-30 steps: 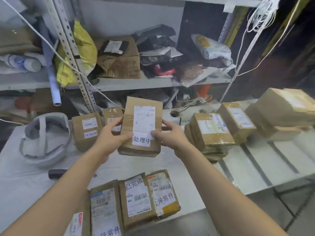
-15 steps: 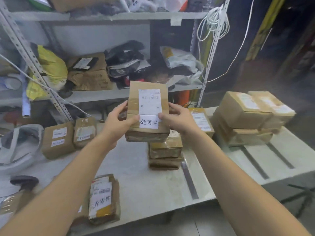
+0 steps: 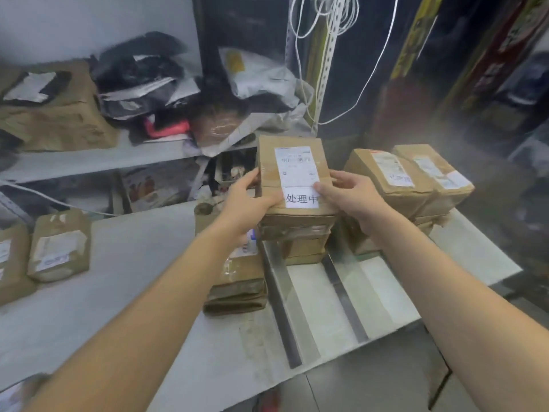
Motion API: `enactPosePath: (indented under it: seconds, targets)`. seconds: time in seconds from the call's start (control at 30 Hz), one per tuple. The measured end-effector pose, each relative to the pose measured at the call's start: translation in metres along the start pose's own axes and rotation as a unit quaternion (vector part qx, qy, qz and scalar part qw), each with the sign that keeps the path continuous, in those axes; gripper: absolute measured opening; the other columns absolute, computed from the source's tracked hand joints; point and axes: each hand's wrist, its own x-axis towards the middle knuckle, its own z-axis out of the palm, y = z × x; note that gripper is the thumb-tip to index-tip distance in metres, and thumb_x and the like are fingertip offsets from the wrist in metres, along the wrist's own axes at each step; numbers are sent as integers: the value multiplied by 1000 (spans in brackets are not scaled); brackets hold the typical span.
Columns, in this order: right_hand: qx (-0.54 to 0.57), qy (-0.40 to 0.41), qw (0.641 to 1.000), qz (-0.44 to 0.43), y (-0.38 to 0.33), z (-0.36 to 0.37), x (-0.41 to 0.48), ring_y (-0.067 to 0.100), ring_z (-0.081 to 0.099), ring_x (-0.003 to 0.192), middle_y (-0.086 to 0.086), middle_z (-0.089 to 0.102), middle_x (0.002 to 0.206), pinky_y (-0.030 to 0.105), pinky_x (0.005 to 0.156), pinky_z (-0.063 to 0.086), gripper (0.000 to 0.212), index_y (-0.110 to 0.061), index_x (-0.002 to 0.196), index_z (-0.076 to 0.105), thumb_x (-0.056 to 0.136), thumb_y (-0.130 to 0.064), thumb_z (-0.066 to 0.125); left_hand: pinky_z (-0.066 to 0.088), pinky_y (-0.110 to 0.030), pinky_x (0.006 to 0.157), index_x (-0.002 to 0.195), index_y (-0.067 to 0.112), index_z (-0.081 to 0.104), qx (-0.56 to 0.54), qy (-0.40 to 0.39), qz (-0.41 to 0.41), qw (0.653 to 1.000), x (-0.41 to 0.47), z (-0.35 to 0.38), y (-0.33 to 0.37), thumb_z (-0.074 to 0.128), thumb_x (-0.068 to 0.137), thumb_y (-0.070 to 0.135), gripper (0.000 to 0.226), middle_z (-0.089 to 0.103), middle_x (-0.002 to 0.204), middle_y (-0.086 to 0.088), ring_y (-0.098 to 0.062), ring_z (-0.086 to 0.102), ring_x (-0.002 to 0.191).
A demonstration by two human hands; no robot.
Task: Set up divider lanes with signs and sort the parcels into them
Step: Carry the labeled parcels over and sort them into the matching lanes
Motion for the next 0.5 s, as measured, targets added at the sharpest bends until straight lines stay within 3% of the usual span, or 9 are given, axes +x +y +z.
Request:
enactPosePath:
  seconds: [0.13, 0.23, 0.43, 0.5]
  targets:
    - [-39, -2, 999, 31, 2, -16, 32, 9, 64, 99, -6, 66, 127, 28, 80, 55, 63, -26, 141, 55, 84, -38, 79, 52, -15, 72, 135, 37, 52, -12, -8, -20, 1000, 34, 21, -11, 78, 82, 15, 63, 61, 113, 21, 0, 60, 101]
    - [-49, -5, 998, 48, 5, -22, 55, 10, 64, 100, -8, 65, 124, 28, 80, 53, 62, -29, 141, 54, 84, -38, 78, 56, -30, 88, 134, 41, 55, -22, -23, -35, 999, 59, 31, -23, 83, 77, 21, 66, 62, 122, 20, -10, 59, 114]
    - [-45, 4, 997, 59, 22, -30, 84, -2, 59, 84, -21, 61, 96, 17, 60, 45, 63, -31, 141, 53, 84, -36, 78, 56, -33, 92, 140, 34, 52, -11, -35, -50, 998, 80, 51, -34, 80, 81, 21, 66, 62, 128, 15, -10, 58, 117]
    - [-40, -6, 998, 57, 29, -28, 90, -2, 60, 85, -18, 64, 102, 17, 61, 46, 63, -28, 142, 53, 84, -33, 79, 56, -37, 93, 138, 33, 54, -8, -31, -63, 998, 81, 54, -39, 80, 81, 20, 64, 63, 126, 14, -11, 59, 118]
